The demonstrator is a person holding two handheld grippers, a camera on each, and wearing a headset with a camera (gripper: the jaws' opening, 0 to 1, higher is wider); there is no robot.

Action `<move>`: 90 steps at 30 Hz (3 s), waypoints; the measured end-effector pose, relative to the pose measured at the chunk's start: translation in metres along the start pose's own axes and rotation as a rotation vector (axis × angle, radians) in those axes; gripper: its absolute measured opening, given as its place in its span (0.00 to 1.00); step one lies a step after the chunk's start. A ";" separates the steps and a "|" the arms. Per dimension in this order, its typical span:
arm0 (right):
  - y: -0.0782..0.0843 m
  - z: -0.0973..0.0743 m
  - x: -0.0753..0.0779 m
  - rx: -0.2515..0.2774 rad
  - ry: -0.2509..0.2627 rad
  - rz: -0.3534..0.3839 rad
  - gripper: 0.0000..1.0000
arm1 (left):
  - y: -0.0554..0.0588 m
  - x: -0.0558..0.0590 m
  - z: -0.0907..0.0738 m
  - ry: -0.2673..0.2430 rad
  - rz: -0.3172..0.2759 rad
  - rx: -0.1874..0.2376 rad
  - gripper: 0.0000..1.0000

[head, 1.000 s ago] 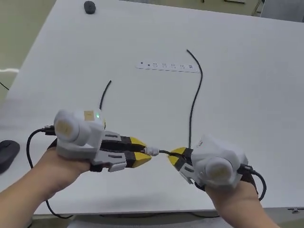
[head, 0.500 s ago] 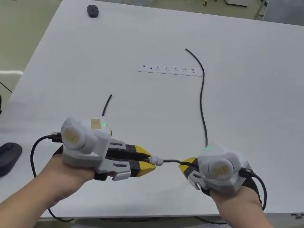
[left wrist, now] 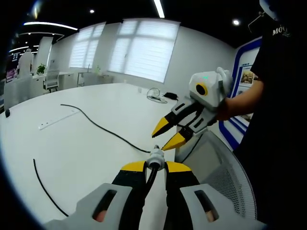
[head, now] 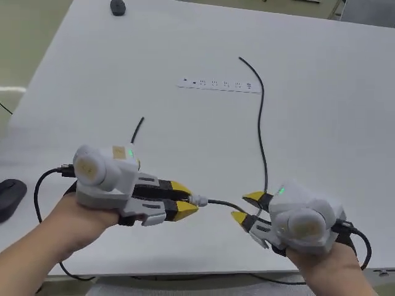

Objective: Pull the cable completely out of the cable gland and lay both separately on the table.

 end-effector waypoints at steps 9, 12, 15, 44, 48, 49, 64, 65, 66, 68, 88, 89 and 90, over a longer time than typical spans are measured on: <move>-0.029 0.024 -0.017 -0.083 -0.021 -0.174 0.11 | -0.002 0.002 0.002 0.008 -0.001 0.005 0.15; -0.034 0.026 -0.017 -0.081 -0.012 -0.207 0.07 | -0.004 0.002 0.001 0.010 -0.002 0.010 0.15; -0.038 0.027 -0.017 -0.074 -0.004 -0.203 0.02 | -0.002 0.001 0.000 0.010 -0.001 0.008 0.15; 0.000 0.027 0.003 -0.067 0.027 0.062 0.00 | -0.004 -0.001 0.000 -0.005 0.028 0.017 0.15; 0.018 0.028 0.012 -0.102 0.042 0.095 0.00 | -0.005 -0.003 -0.002 -0.006 0.022 0.019 0.15; 0.024 0.029 0.015 -0.109 0.044 0.106 0.00 | -0.005 -0.002 -0.002 -0.006 0.022 0.019 0.15; 0.051 0.036 0.020 -0.126 0.040 0.219 0.00 | -0.003 0.002 0.001 0.000 0.021 0.008 0.15; 0.051 0.036 0.020 -0.122 0.038 0.226 0.00 | -0.003 0.001 0.000 -0.001 0.021 0.008 0.15; 0.051 0.036 0.020 -0.112 0.027 0.252 0.00 | -0.003 0.000 0.000 -0.003 0.019 0.010 0.15; 0.051 0.035 0.020 -0.100 0.021 0.267 0.01 | -0.004 -0.001 0.000 -0.008 0.021 0.014 0.15; -0.039 0.028 -0.016 -0.077 0.038 -0.138 0.07 | -0.005 -0.005 -0.002 -0.010 0.030 0.029 0.15; -0.040 0.029 -0.017 -0.073 0.037 -0.131 0.05 | -0.005 -0.005 -0.002 -0.010 0.031 0.030 0.15; -0.041 0.029 -0.015 -0.075 0.045 -0.128 0.04 | -0.006 -0.005 -0.002 -0.011 0.035 0.029 0.15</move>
Point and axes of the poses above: the centre of the closed fingertips' face, and the gripper's own axes: z roughly forward along the fingers, x roughly to its right, y roughly out of its underside, the point moved 6 cm from there along -z, roughly backward along the fingers, and after that the axes turned 15 degrees about -y, right-handed, at the moved point
